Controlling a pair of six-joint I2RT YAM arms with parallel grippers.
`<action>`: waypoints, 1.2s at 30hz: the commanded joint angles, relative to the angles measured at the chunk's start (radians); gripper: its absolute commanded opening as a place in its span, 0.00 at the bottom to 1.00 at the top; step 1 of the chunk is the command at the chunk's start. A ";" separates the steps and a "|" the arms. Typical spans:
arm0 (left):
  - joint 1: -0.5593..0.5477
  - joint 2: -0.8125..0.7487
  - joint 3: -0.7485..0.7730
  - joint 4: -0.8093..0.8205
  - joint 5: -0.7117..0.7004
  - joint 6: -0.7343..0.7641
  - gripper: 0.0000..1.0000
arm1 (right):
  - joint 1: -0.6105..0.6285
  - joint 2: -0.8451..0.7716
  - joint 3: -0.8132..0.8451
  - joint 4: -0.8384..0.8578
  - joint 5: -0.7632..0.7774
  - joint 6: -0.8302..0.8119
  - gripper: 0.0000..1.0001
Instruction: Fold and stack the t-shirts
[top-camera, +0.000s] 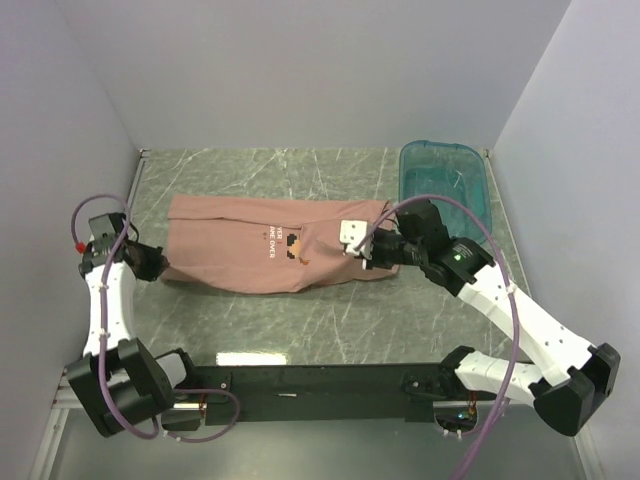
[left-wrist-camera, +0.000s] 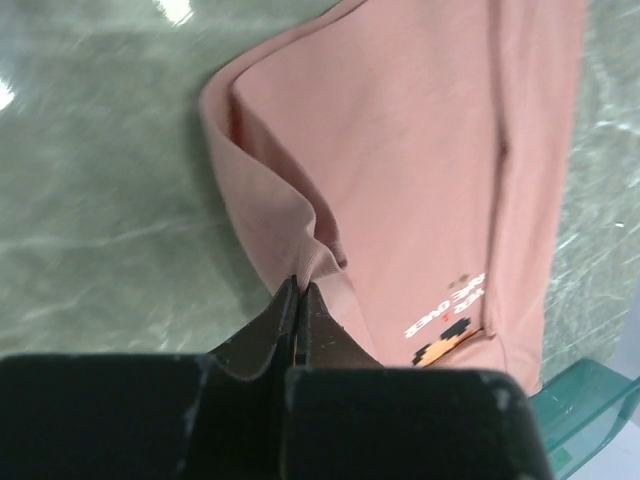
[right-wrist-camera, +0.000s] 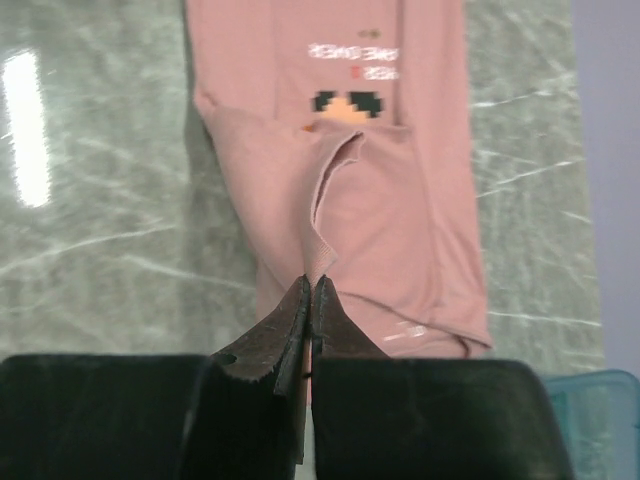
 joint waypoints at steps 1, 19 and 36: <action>0.012 -0.077 -0.055 -0.066 0.021 -0.028 0.00 | -0.003 -0.050 -0.036 -0.057 -0.081 -0.024 0.00; 0.184 -0.044 -0.167 -0.071 -0.069 -0.100 0.00 | -0.023 -0.078 -0.125 0.012 -0.040 -0.008 0.00; 0.184 0.174 -0.017 -0.059 -0.089 -0.112 0.00 | -0.024 -0.049 -0.108 0.193 0.008 0.050 0.00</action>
